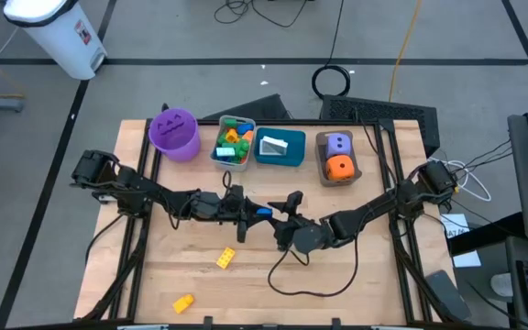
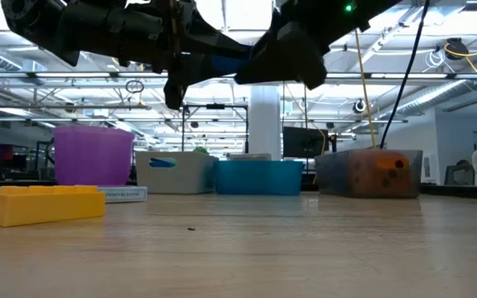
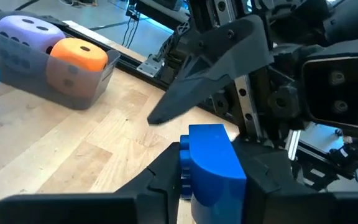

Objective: Pick & Place Toys
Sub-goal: Put the dark blue game piece into the gray bin

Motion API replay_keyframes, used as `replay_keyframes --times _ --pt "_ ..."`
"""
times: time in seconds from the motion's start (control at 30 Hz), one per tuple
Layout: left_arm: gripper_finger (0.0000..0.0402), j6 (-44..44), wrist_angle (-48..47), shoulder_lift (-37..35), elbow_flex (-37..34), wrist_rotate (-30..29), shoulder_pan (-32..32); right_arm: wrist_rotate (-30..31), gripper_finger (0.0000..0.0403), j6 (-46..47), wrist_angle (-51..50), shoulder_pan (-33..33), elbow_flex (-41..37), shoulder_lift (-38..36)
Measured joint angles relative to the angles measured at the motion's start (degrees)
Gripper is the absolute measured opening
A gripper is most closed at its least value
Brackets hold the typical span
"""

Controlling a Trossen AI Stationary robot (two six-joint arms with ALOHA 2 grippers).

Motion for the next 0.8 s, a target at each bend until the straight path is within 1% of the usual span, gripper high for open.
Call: replay_keyframes --times 0.07,0.13,0.23,0.27,0.33,0.37,0.5,0.6,0.73,0.8 --pt "0.0098 0.7 -0.4 -0.4 0.0 0.0 0.2 1.1 0.0222 -0.2 -2.4 0.5 0.0 -1.2" --pt "0.0096 1.3 -1.6 -1.2 0.1 0.0 0.7 4.0 0.0224 0.2 -4.1 1.1 0.0 -1.9" --pt "0.0098 2.4 -6.2 -2.9 0.0 -0.1 1.3 8.7 0.0223 2.5 -9.5 2.6 -0.1 -4.5" --pt "0.0101 2.7 -7.8 -3.9 0.0 -0.2 1.6 9.1 0.0222 3.9 -10.4 2.9 0.0 -5.3" --pt "0.0108 3.7 -11.8 -6.5 0.0 -1.6 1.9 8.9 0.0220 7.7 -13.8 3.6 0.1 -6.9" --pt "0.0109 4.2 -14.5 -7.7 0.0 -3.4 2.0 8.7 0.0220 9.7 -15.7 3.9 0.0 -7.6" --pt "0.0100 5.8 -25.4 -12.3 0.0 -13.4 3.3 8.4 0.0223 16.2 -21.5 4.7 0.0 -9.2" --pt "0.0096 6.3 -31.3 -14.8 0.0 -18.3 6.4 5.5 0.0223 19.7 -22.9 4.7 -0.7 -9.3" --pt "0.0106 6.3 -35.9 -15.2 0.0 -18.8 12.9 1.1 0.0220 21.3 -22.5 3.9 -2.8 -9.3" --pt "0.0108 6.3 -37.2 -15.0 0.0 -18.5 16.6 0.7 0.0218 21.3 -21.0 3.3 -4.4 -9.3"
